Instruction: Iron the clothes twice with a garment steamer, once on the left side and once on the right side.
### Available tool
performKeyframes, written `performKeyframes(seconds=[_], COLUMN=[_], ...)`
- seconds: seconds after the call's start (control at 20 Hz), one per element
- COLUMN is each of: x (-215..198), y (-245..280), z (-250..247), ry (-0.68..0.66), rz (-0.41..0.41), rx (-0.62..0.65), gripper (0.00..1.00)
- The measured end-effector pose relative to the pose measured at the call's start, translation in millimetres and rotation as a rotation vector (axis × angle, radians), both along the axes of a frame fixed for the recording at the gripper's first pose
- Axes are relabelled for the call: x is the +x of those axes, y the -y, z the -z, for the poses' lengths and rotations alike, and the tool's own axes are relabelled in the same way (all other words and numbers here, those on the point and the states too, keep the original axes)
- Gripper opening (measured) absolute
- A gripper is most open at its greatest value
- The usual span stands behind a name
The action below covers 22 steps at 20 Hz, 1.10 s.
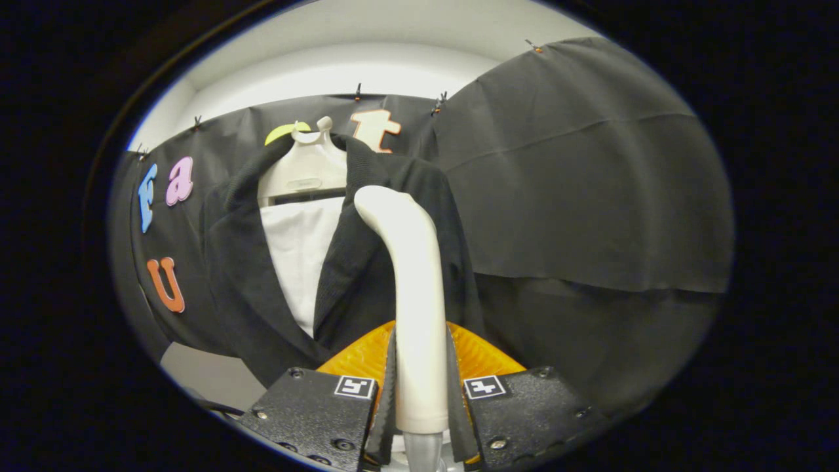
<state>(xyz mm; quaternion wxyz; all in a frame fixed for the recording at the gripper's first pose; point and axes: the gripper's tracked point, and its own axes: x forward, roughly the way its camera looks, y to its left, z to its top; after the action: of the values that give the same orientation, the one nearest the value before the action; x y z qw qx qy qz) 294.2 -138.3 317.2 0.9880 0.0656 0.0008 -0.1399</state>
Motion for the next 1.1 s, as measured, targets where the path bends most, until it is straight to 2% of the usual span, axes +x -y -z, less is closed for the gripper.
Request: performKeyframes(seconds=[1.1], x=[-21], y=[-26], z=[111], ry=[-0.180], rz=[-0.033], rx=[-0.017], gripper=[0.36])
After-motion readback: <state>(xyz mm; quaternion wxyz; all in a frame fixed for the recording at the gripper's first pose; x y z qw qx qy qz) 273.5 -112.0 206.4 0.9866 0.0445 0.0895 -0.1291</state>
